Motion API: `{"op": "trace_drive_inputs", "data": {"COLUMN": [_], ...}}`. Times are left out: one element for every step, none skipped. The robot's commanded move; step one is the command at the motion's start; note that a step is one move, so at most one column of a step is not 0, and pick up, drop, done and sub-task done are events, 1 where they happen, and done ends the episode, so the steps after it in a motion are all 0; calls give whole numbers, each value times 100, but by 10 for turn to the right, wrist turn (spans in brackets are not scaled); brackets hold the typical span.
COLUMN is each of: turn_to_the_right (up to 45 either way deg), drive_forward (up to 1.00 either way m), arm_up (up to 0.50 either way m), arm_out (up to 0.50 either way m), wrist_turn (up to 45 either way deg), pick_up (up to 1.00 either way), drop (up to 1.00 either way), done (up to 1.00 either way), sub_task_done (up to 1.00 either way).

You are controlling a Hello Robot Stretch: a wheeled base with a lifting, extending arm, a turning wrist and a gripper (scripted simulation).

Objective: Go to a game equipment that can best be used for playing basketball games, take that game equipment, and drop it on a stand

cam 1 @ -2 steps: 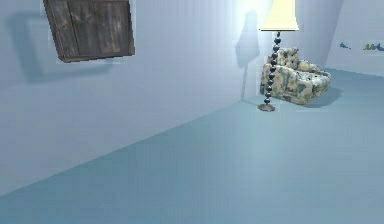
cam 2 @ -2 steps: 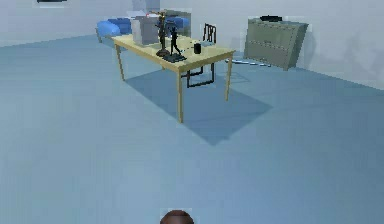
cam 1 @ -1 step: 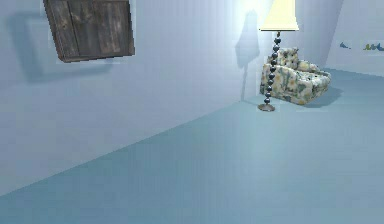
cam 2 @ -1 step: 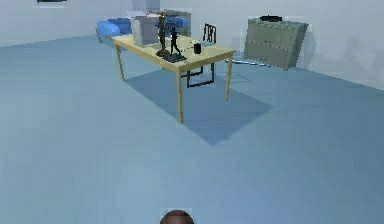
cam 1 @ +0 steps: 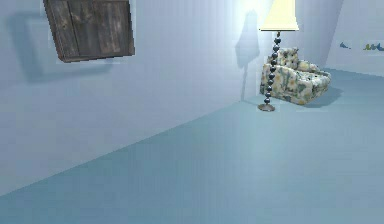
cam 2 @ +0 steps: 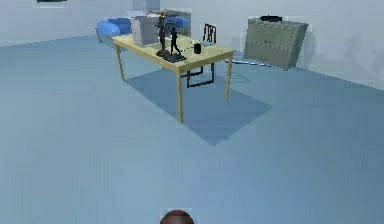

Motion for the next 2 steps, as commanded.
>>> {"op": "trace_drive_inputs", "data": {"turn_to_the_right": [0, 0], "drive_forward": [0, 0], "arm_up": [0, 0], "arm_out": [0, 0], "wrist_turn": [450, 270], "pick_up": [0, 0], "drop": [0, 0], "done": [0, 0], "sub_task_done": [0, 0]}}
